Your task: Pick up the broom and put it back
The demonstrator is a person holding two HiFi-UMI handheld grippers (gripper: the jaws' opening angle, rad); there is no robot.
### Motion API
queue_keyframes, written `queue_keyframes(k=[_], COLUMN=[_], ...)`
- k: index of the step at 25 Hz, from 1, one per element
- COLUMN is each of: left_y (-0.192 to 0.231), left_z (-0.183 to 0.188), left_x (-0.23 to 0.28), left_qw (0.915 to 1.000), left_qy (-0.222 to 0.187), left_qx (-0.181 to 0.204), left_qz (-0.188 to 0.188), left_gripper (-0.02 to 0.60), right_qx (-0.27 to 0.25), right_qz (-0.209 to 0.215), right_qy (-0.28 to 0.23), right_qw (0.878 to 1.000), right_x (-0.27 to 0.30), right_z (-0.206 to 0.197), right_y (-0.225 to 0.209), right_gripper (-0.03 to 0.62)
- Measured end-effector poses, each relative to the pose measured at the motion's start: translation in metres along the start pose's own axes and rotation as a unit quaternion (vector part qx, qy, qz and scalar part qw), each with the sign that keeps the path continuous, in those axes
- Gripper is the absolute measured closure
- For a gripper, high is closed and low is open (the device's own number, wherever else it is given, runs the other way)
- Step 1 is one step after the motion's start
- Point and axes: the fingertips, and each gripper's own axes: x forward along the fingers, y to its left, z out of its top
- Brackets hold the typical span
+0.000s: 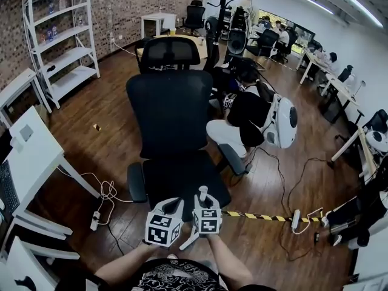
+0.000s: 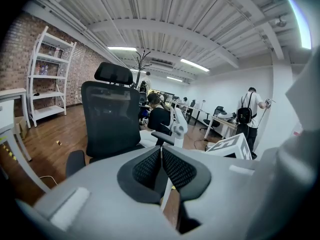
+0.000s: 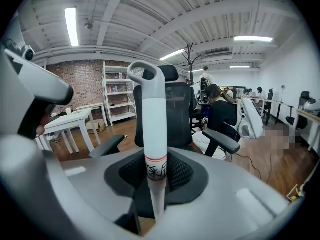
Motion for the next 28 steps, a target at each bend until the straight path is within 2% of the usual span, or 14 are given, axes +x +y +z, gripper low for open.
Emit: queue_keyframes(k=[9,16,22,28], left_y=[-0.035,-0.063,-0.079,-0.088], left_z=[-0.018,-0.034,-0.042,-0.035], left_x=[-0.018,-0.031,-0.044,-0.062], left_qw=[0.9999,1.0,0.9996,0.9978], left_qy=[0.002,-0.001,-0.012,-0.041], left_qx=[-0.009,0.0,-0.008,-0.009], left_qz=[-0.004,0.005,0.023,0.051], left_gripper=[0.574,0.574,0.574,0.574], right_qx=[0.006,0.011,0.015,0.0], right_qz=[-0.006,-0.003,0.009,0.035], right_qy=[-0.016,-0.025,-0.061,-0.092], right_qw=[1.0,1.0,0.998,0.995], right_x=[-0.058,-0.101,-0.144,-0.186], right_z=[-0.016,-0.026,-0.01,0.019], right_y=[-0.002,-0.008,-0.009,-0.001], right_gripper=[0.516,0.516,0.516,0.516])
